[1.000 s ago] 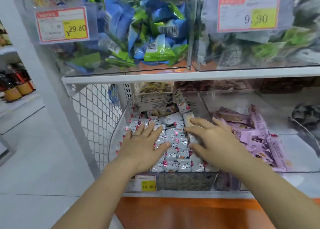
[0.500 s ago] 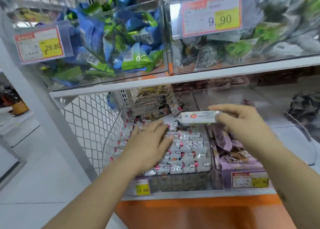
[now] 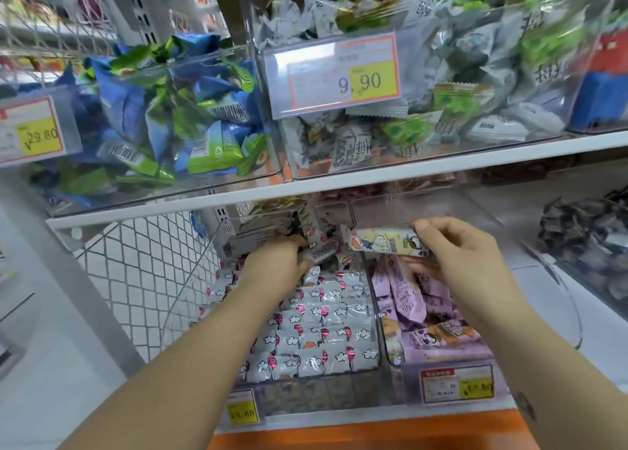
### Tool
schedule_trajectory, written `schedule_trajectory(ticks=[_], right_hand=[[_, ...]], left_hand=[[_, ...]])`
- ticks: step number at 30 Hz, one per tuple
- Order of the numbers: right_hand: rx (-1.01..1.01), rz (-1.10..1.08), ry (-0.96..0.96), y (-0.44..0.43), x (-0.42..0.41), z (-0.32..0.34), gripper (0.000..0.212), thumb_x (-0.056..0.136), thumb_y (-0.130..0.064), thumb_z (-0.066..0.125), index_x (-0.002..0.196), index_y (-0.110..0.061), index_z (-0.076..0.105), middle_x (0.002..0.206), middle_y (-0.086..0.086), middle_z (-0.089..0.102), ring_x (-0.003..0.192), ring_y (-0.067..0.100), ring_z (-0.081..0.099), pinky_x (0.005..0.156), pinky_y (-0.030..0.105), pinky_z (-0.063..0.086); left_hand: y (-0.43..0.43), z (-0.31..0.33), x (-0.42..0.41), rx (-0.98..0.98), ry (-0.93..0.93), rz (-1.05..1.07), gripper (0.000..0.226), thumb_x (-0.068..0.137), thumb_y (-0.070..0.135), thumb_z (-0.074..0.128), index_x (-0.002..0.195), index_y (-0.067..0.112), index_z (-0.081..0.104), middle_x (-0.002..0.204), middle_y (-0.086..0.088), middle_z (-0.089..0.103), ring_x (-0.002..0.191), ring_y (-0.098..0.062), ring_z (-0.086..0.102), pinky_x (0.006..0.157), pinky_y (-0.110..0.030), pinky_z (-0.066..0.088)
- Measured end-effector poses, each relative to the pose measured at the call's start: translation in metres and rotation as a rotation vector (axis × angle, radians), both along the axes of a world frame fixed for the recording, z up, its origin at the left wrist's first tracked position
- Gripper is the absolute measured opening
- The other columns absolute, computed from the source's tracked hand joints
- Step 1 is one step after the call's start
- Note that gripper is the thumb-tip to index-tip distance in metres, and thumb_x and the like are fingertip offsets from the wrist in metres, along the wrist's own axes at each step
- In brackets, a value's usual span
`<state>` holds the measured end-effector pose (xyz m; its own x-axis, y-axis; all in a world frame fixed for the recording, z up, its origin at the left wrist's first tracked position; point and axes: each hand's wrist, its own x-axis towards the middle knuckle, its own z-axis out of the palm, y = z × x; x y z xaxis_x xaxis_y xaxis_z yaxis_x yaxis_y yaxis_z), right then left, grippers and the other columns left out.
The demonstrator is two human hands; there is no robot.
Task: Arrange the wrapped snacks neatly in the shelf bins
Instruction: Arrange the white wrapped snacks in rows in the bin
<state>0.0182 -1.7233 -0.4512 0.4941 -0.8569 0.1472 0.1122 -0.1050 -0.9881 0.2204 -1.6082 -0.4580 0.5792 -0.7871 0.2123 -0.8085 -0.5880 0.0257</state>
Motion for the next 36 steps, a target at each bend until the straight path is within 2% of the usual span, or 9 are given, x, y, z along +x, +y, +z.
schedule_trajectory(ticks=[5,10,13,19,21,25,28,33,36], right_hand=[[0.006,0.051,0.002,0.006,0.001,0.001,0.010,0.091,-0.024,0.059,0.085,-0.022,0.068,0.085,-0.001,0.065,0.067,0.008,0.065,0.072,0.029,0.056],[-0.012,0.060,-0.014,0.012,0.002,0.002,0.007,0.088,-0.018,0.063,0.090,-0.023,0.067,0.084,0.002,0.068,0.067,0.004,0.067,0.066,0.021,0.055],[-0.019,0.072,0.012,0.013,0.003,0.002,0.014,0.086,-0.016,0.065,0.095,-0.026,0.066,0.087,0.007,0.070,0.077,0.020,0.071,0.077,0.033,0.056],[-0.030,0.085,0.006,0.018,0.007,0.002,0.018,0.086,-0.012,0.065,0.090,-0.030,0.065,0.090,0.005,0.070,0.075,0.016,0.071,0.081,0.034,0.055],[-0.031,0.100,0.009,0.021,0.009,0.001,0.018,0.086,-0.013,0.065,0.090,-0.031,0.065,0.091,0.005,0.069,0.076,0.015,0.071,0.083,0.035,0.055],[-0.108,0.088,0.061,0.026,0.011,0.003,0.020,0.087,-0.015,0.064,0.090,-0.034,0.064,0.099,-0.001,0.066,0.069,-0.008,0.063,0.070,0.015,0.049],[-0.093,0.087,0.093,0.029,0.012,0.003,0.018,0.085,-0.017,0.066,0.089,-0.035,0.066,0.106,0.004,0.067,0.086,0.009,0.067,0.085,0.030,0.050],[-0.090,0.121,0.113,0.032,0.010,0.003,0.017,0.086,-0.015,0.064,0.093,-0.031,0.067,0.101,0.002,0.068,0.071,0.003,0.068,0.077,0.027,0.052],[-0.105,0.085,0.140,0.030,0.010,0.002,0.016,0.085,-0.019,0.066,0.091,-0.034,0.068,0.105,0.003,0.067,0.087,0.016,0.068,0.087,0.039,0.052]], left_hand=[[0.002,0.004,0.005,0.046,0.104,-0.076,0.041,0.096,0.032,0.046,0.136,0.021,0.044,0.130,-0.007,0.053,0.110,-0.024,0.055,0.084,-0.027,0.045],[0.015,0.011,0.011,0.030,0.203,-0.114,0.042,0.093,0.036,0.051,0.134,0.023,0.047,0.132,0.000,0.053,0.113,-0.018,0.053,0.081,-0.021,0.039],[0.027,0.018,0.010,-0.117,0.214,-0.145,0.032,0.093,0.030,0.054,0.123,0.022,0.057,0.120,0.001,0.061,0.102,-0.014,0.057,0.081,-0.022,0.044],[0.068,0.024,0.004,-0.446,0.199,-0.015,0.022,0.095,0.026,0.050,0.109,0.020,0.065,0.102,0.006,0.062,0.086,-0.007,0.051,0.071,-0.021,0.036],[0.083,0.023,-0.001,-0.458,0.242,0.015,0.024,0.096,0.027,0.047,0.111,0.020,0.064,0.104,0.009,0.059,0.082,-0.005,0.049,0.069,-0.020,0.036],[0.108,0.015,-0.009,-0.400,0.349,0.018,0.022,0.097,0.031,0.042,0.108,0.030,0.061,0.100,0.017,0.058,0.064,0.008,0.046,0.055,-0.010,0.032],[0.114,0.011,-0.012,-0.349,0.367,0.016,0.020,0.098,0.028,0.041,0.101,0.030,0.061,0.089,0.021,0.058,0.059,0.007,0.049,0.051,-0.009,0.033],[0.119,0.004,-0.003,-0.136,0.296,-0.110,0.021,0.098,0.029,0.042,0.102,0.029,0.063,0.096,0.011,0.057,0.091,-0.004,0.052,0.084,-0.027,0.042],[0.121,0.010,0.002,-0.095,0.211,-0.107,0.027,0.097,0.027,0.045,0.119,0.027,0.059,0.111,0.015,0.053,0.102,-0.004,0.051,0.092,-0.024,0.041]])
